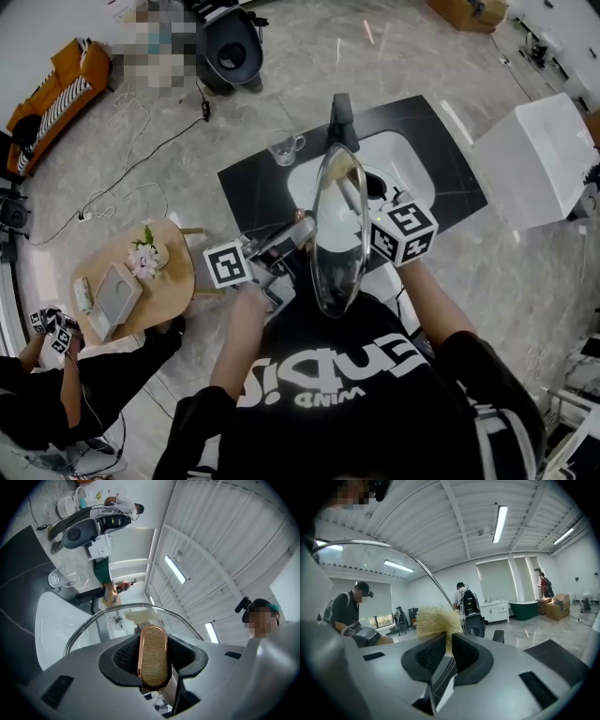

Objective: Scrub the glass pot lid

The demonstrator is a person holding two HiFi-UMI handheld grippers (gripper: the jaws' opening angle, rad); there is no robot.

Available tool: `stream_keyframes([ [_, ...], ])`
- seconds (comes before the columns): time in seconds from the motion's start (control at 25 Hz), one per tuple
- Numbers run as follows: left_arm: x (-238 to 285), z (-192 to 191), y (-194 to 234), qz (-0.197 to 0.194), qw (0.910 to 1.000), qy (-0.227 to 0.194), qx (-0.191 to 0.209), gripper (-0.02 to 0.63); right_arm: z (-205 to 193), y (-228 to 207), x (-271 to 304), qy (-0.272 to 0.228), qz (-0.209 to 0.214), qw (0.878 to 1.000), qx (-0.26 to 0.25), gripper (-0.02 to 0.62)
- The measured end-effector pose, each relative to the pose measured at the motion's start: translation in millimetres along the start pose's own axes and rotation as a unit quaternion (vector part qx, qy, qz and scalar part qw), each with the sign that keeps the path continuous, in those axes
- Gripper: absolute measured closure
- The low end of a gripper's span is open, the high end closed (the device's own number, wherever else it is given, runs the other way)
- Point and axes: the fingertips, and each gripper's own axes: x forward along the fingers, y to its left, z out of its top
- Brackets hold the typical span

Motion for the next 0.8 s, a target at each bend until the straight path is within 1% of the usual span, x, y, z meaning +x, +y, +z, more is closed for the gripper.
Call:
stream_keyframes([
  [0.12,2,0,-5,-0.009,0.9999,-0.002,-0.004,0.430,-12,-3,5,0.015,0.001,1.000,0.000,0.558],
  [0.32,-1,4,-10,-0.020,0.9997,-0.008,-0.013,0.430,-19,0,18,0.020,0.005,1.000,0.004,0.558],
  [0.56,-4,6,-11,-0.023,0.9994,-0.016,-0.022,0.430,-43,3,26,0.042,0.011,0.999,0.011,0.558],
  [0.8,-5,8,-9,-0.018,0.9990,-0.025,-0.032,0.430,-71,15,29,0.072,0.029,0.997,0.016,0.558],
])
